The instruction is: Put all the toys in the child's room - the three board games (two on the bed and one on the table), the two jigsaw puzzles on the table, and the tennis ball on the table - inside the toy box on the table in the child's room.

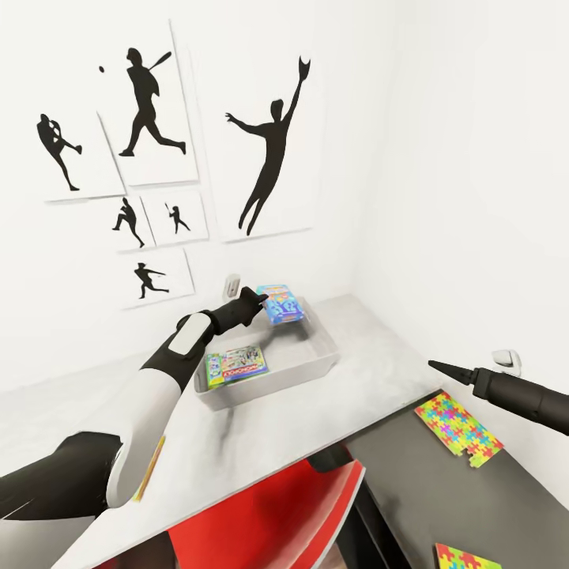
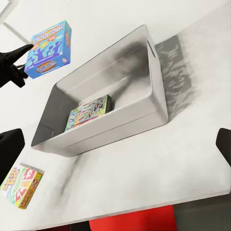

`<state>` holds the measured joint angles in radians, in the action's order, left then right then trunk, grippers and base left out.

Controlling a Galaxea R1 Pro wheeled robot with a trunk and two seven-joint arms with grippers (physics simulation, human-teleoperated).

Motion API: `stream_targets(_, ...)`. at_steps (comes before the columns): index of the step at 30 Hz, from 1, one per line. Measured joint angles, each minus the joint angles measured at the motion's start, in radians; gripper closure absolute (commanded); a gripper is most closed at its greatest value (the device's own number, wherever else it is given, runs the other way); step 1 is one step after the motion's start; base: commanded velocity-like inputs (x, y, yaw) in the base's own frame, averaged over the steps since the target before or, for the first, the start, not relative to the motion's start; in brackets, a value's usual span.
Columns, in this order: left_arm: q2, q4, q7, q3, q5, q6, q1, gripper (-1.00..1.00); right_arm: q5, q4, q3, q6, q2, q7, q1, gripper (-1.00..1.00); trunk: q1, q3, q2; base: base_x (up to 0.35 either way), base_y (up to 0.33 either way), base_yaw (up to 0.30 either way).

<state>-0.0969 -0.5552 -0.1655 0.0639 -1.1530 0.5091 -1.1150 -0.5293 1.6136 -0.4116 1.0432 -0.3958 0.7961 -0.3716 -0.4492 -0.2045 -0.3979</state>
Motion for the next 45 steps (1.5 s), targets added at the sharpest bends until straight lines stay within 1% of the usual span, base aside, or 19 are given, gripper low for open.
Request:
stream_targets(16,0.0,-0.001,-0.001,0.0,-0.001,-0.001,0.013,1.0,0.0,0.0,0.0,0.0,0.0,0.0,0.0,-1.0,0.0,0.0,0.0,0.032,0.001,0.0)
stream_targets(27,0.0,-0.002,-0.001,0.0,-0.001,0.0,0.014,1.0,0.0,0.0,0.001,0.0,0.003,0.0,0.0,-1.0,0.0,0.0,0.0,0.002,0.121,0.0)
stream_targets(35,-0.002,-0.002,0.0,0.001,-0.001,0.0,0.015,1.0,0.004,-0.001,0.004,0.0,0.002,-0.001,-0.002,-1.0,0.0,0.0,0.0,0.0,0.023,0.0)
stream_targets(42,-0.005,-0.002,0.004,0.002,-0.001,0.0,0.015,1.0,0.006,-0.001,0.0,0.0,0.001,-0.001,-0.002,-1.0,0.0,0.0,0.0,0.0,0.003,0.0)
stream_targets(45,-0.006,-0.003,0.01,0.013,-0.001,0.001,0.015,1.0,0.006,-0.001,-0.002,0.0,0.0,-0.001,-0.003,-1.0,0.0,0.0,0.0,0.0,0.0,0.0)
